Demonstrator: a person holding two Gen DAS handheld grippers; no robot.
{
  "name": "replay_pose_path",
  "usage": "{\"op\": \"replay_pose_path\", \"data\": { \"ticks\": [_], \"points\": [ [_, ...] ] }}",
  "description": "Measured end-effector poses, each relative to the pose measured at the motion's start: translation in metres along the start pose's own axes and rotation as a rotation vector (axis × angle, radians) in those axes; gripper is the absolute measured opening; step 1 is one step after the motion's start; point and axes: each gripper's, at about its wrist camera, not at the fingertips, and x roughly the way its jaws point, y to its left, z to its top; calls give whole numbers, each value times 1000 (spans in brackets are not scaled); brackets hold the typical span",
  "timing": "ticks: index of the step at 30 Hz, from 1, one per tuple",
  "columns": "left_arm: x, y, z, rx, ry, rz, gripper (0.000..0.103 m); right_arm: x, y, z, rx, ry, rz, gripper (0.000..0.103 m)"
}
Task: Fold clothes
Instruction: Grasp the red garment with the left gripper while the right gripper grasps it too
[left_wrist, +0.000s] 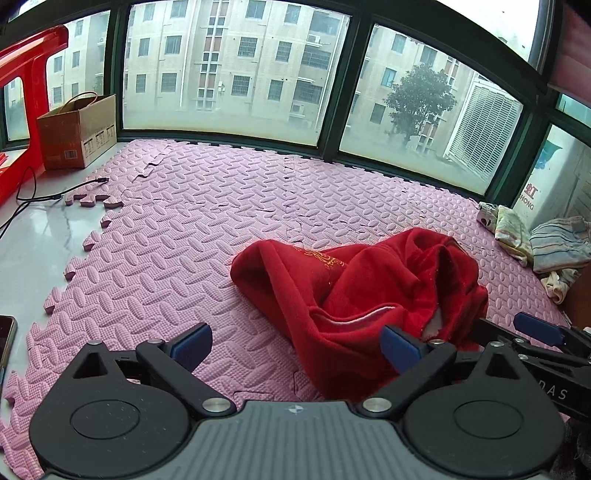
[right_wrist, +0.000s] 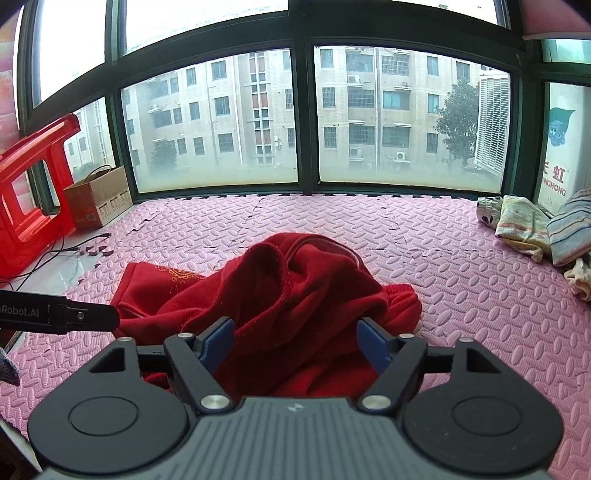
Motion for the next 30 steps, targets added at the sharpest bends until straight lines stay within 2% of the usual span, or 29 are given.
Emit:
{"op": "replay_pose_path", "data": {
  "ticks": [7, 11, 15, 17, 19, 21, 24, 25, 28, 30],
  "points": [
    [25, 1, 12, -15, 47, 2, 82, 26, 4, 23, -75, -5, 35, 54],
    [38, 6, 14, -46, 86, -14, 80, 41, 10, 28, -128, 11, 50, 44],
    [48, 12, 14, -62, 117, -30, 75, 53, 11, 28, -155, 33, 54, 39],
    [53, 15, 14, -71, 132, -41, 72, 57, 9, 28, -149, 46, 64, 31],
    [56, 17, 14, -82, 144, -62, 59, 61, 7, 27, -136, 63, 80, 25],
    [57, 19, 14, -90, 152, -87, 52, 62, 6, 25, -122, 77, 99, 21],
    [56, 18, 13, -87, 153, -123, 32, 60, 6, 22, -116, 72, 112, 13],
    [56, 18, 14, -85, 152, -133, 27, 58, 5, 22, -108, 67, 116, 6],
    [51, 16, 14, -73, 143, -147, 19, 51, 1, 24, -88, 52, 124, 3],
    [47, 18, 15, -71, 140, -156, 18, 45, -2, 24, -89, 45, 128, 3]
  ]
}}
